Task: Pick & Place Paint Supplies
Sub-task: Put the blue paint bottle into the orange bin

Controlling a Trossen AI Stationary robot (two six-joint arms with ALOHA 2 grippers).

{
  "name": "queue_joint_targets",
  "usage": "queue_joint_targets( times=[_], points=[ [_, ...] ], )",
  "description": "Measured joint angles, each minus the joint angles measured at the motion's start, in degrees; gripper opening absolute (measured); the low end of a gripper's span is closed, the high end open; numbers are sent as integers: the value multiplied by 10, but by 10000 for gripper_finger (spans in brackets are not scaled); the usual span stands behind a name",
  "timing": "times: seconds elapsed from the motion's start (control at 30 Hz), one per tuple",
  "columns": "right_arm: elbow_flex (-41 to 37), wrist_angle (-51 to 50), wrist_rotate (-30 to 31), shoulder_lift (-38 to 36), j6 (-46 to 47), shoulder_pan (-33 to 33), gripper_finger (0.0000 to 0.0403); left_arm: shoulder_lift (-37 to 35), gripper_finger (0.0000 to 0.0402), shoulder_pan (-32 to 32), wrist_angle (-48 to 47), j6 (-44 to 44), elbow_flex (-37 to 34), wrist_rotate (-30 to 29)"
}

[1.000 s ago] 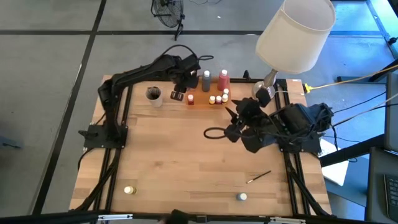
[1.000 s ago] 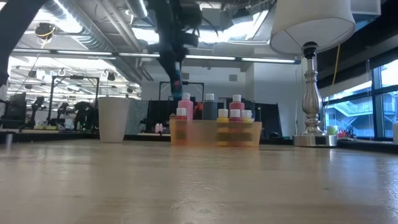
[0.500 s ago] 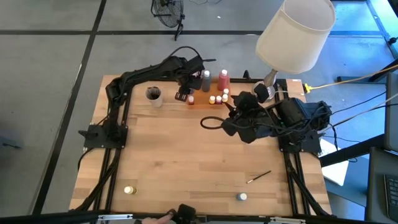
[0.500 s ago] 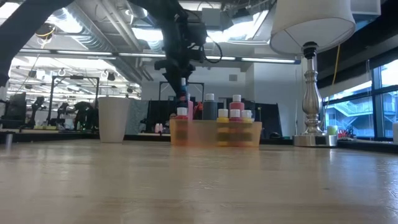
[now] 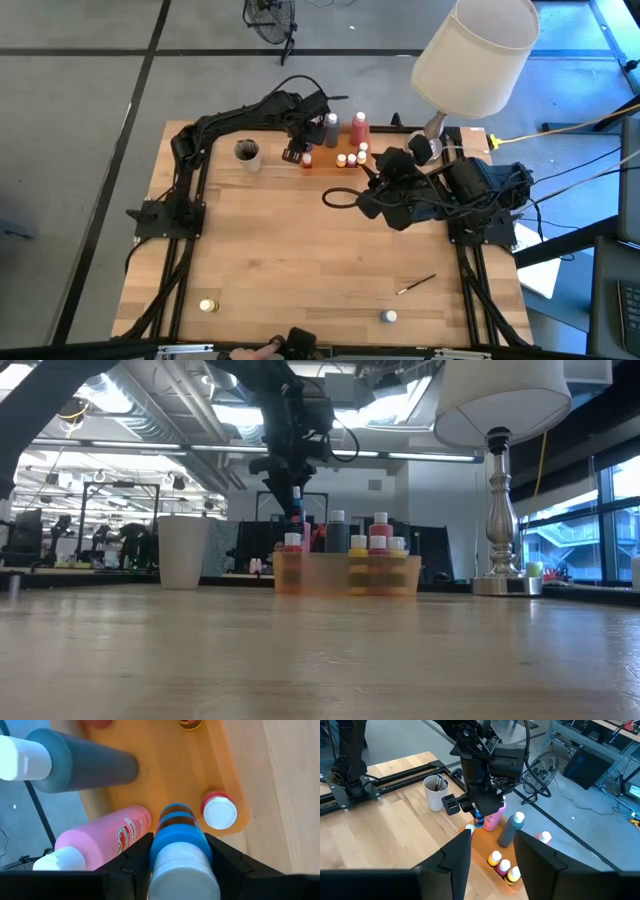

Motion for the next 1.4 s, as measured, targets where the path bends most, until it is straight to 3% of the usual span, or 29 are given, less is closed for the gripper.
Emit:
queue_joint_targets(
  times=[0.23, 0.47, 1.1, 1.4],
  points=[
    [0, 0, 0, 0, 0, 0, 151, 0, 146, 1, -3, -8, 0, -3],
    [0, 0, -9, 0, 0, 0, 151, 0, 146, 2, -41, -32, 0, -52],
    [0, 0, -10, 0, 0, 0, 151, 0, 146, -21, -54, -54, 0, 0],
    [0, 0, -11, 0, 0, 0, 151, 0, 146, -16, -53, -54, 0, -15]
  ],
)
